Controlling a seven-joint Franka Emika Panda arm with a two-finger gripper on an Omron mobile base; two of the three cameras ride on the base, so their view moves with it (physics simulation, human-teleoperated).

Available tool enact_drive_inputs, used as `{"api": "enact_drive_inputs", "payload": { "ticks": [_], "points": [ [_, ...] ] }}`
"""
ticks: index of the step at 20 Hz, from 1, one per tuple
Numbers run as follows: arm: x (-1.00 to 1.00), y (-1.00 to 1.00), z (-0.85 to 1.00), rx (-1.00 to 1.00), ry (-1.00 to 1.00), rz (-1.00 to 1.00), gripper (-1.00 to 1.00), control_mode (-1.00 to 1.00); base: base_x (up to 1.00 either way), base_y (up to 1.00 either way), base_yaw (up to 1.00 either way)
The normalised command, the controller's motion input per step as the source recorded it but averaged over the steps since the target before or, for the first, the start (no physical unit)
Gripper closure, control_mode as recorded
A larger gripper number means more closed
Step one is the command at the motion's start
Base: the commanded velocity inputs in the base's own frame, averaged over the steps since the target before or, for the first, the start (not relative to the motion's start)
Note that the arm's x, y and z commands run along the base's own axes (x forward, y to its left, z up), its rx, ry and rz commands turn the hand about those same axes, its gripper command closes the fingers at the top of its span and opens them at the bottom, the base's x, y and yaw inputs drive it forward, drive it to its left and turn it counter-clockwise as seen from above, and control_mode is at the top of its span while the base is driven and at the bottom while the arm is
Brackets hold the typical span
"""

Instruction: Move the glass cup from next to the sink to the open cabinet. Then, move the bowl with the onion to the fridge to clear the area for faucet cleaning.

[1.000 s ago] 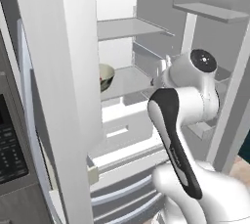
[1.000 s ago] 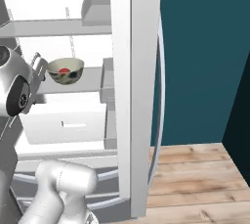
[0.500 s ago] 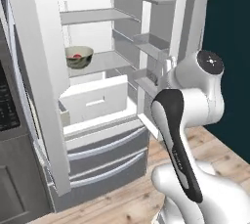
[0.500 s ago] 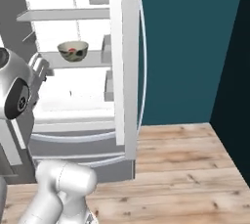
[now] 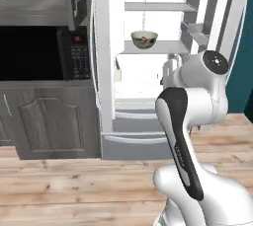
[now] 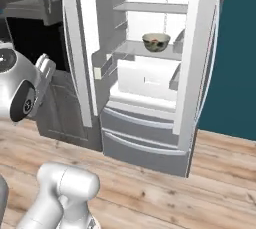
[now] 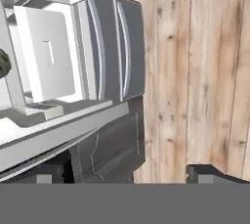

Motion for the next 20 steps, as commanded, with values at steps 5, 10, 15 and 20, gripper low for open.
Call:
{"api": "enact_drive_inputs", "payload": {
  "ticks": [5,10,15,20],
  "points": [
    [0.0,0.0,0.0,0.0,0.0,0.0,-1.0,1.0,-0.3,0.73,0.76],
    [0.0,0.0,0.0,0.0,0.0,0.0,-1.0,1.0,0.46,0.86,0.4],
    [0.0,0.0,0.0,0.0,0.0,0.0,-1.0,1.0,1.0,0.86,0.03],
    [0.0,0.0,0.0,0.0,0.0,0.0,-1.0,1.0,1.0,0.8,0.09]
  ]
}}
